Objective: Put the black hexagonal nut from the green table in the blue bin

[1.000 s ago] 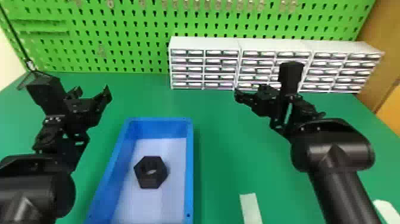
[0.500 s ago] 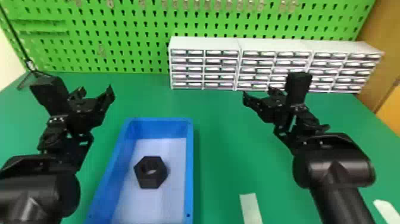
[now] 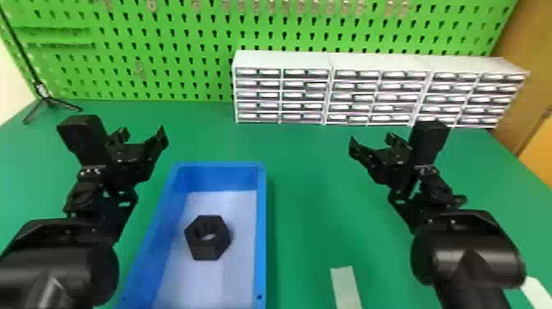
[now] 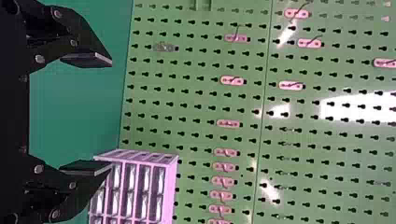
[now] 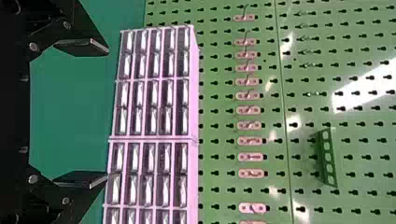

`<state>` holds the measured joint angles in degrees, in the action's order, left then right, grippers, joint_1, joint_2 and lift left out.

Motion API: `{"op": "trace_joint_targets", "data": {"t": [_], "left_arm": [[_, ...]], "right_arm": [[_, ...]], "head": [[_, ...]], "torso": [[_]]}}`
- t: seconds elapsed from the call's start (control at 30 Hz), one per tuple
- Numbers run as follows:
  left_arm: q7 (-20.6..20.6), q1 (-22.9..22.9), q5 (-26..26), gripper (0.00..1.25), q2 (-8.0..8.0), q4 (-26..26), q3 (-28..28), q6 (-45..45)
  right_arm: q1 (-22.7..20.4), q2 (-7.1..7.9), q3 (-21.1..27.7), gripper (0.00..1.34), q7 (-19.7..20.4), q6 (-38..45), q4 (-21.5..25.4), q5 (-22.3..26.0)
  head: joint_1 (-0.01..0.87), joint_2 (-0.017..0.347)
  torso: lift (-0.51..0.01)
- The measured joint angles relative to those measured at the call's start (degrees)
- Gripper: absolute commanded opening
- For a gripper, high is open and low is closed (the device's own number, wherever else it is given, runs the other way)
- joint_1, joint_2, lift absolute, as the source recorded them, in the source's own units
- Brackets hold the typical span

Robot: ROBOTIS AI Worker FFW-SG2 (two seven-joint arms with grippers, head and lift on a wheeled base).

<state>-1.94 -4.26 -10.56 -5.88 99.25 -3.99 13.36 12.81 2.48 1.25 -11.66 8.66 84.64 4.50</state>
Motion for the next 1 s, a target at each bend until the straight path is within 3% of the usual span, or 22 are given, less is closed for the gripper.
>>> {"op": "trace_joint_targets", "data": {"t": [0.3, 1.0], "left_arm": [[0.0, -0.5, -1.0, 0.78, -0.72, -0.8, 2.1, 0.0], [0.1, 0.0, -1.1, 0.78, -1.08, -1.7, 2.9, 0.1]], "right_arm": [[-1.5, -1.56, 2.3, 1.0, 1.3, -2.6, 1.1, -0.8], [-6.0, -2.48, 0.0, 0.99, 5.1, -2.8, 3.2, -2.3]], "head": [[0.686, 0.028], [0.686, 0.028]], "torso": [[-0.096], [-0.096]]}}
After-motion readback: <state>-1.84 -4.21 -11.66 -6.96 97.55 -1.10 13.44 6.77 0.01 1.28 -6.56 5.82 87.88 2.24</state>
